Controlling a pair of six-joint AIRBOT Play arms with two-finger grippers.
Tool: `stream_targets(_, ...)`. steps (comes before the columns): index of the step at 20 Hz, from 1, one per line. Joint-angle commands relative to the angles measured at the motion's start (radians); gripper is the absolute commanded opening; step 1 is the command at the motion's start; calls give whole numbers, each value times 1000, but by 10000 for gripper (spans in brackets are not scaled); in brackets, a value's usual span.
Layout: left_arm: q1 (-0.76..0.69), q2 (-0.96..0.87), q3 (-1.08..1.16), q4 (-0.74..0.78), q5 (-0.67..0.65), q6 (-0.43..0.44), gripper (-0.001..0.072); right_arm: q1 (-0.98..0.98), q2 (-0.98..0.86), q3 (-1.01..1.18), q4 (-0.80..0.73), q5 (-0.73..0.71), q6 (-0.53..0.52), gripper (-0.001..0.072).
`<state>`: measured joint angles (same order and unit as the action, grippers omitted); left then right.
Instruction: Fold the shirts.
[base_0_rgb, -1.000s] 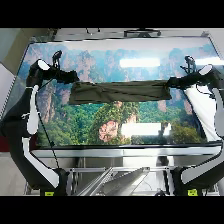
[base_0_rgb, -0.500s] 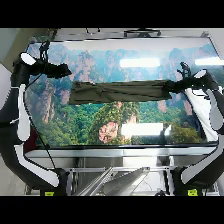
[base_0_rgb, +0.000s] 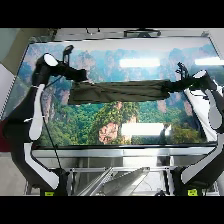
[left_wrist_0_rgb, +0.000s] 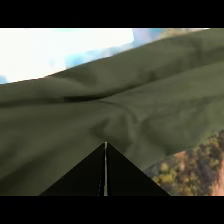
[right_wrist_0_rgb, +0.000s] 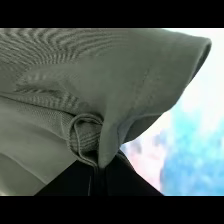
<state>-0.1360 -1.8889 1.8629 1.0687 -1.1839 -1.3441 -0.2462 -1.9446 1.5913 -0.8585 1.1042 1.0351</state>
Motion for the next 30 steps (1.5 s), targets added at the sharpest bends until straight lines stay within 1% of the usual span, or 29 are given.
stream_targets(1, -146, -88, 0, -3, 114, -2, 17, -3, 2, 51, 7, 115, 16, 19)
stream_targets(4, -248, -195, 1, -63, 205, -2, 16, -2, 13, 120, 8, 250, 53, 19)
stream_targets(5, -272, -226, 10, -73, 220, -9, 15, -2, 27, 142, 11, 288, 55, 19)
stream_targets(7, -305, -293, 82, -77, 208, -35, 16, -3, 66, 198, 15, 347, 73, 19)
stream_targets(10, -345, -372, 207, -78, 185, -87, 16, -4, 127, 285, 49, 401, 80, 19)
stream_targets(12, -367, -389, 212, -81, 205, -98, 16, -3, 142, 332, 81, 428, 92, 19)
stream_targets(14, -373, -388, 189, -162, 210, -97, 16, -2, 145, 351, 105, 438, 100, 19)
stream_targets(15, -367, -381, 195, -229, 185, -92, 17, -1, 146, 352, 112, 442, 105, 19)
stream_targets(17, -340, -326, 211, -354, 117, -31, 16, 6, 148, 352, 137, 453, 122, 19)
stream_targets(19, -277, -203, 211, -470, 48, 37, 16, 22, 157, 353, 202, 449, 140, 19)
stream_targets(21, -172, -45, 211, -476, -45, 47, 16, 58, 163, 352, 310, 423, 143, 19)
stream_targets(23, -42, 99, 205, -482, -133, 46, 16, 140, 162, 352, 414, 364, 143, 20)
stream_targets(25, 109, 265, 142, -522, -162, 46, 16, 274, 156, 352, 441, 227, 139, 20)
stream_targets(27, 237, 397, 78, -522, -175, 46, 17, 445, 123, 352, 441, 39, 138, 20)
stream_targets(30, 397, 549, -8, -522, -180, 57, 18, 717, 0, 352, 441, -317, 55, 21)
